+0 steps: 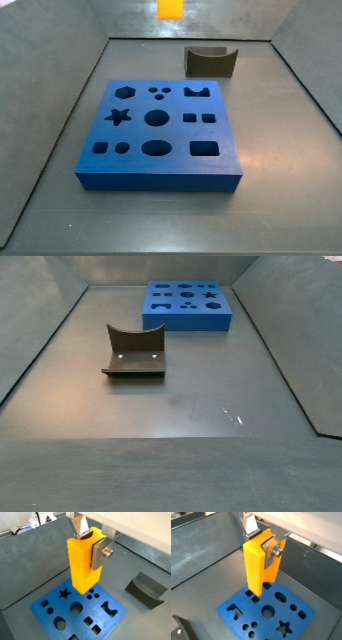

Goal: Insert the arch object.

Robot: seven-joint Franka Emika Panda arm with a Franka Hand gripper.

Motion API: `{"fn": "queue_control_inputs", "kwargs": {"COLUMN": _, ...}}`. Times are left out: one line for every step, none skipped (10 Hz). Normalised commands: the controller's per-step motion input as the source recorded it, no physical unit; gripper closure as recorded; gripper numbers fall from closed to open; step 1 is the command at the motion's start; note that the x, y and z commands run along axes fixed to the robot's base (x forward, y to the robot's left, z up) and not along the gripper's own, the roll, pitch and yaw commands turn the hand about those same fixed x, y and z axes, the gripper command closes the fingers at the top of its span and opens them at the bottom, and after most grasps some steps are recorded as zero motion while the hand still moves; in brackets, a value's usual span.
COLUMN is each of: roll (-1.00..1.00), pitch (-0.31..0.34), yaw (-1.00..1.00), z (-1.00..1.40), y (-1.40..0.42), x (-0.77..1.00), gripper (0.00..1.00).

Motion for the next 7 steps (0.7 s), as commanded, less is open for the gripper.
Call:
{"fn": "queue_control_inputs", "kwargs": {"roll": 0.00, "pitch": 0.000, "yaw": -1.00, "z": -0.40, "y": 0.05, "x": 0.06, "gripper": 1.00}}
{"fn": "queue_control_inputs", "kwargs": {"roll": 0.00, "pitch": 0.000, "yaw": -0.90, "z": -0.49, "y": 0.13, "x": 0.24, "gripper": 1.00}}
{"fn": "queue_control_inputs", "kwargs": {"roll": 0.00, "pitch": 0.000, "yaw": -0.87, "z": -0.50, "y": 0.15, "x": 0.28, "gripper": 1.00}}
{"fn": "queue_control_inputs", "kwargs": {"roll": 0.00, "pitch": 0.000, "yaw": -0.87, "z": -0.51, "y": 0.15, "x": 0.27, "gripper": 1.00}}
{"fn": "queue_control_inputs", "kwargs": {"roll": 0.00, "pitch": 0.053, "yaw": -0.75, "z": -0.25, "y": 0.27, "x": 0.29, "gripper": 1.00}}
{"fn": "queue_control_inputs", "kwargs": {"roll": 0.00, "pitch": 0.036, "yaw": -0.76, "z": -0.17, "y": 0.26, "x": 0.31, "gripper": 1.00}}
{"fn": "queue_control_inputs", "kwargs": {"roll": 0.00, "pitch": 0.026, "yaw": -0.79, "z": -0.15, "y": 0.24, "x": 0.28, "gripper": 1.00}}
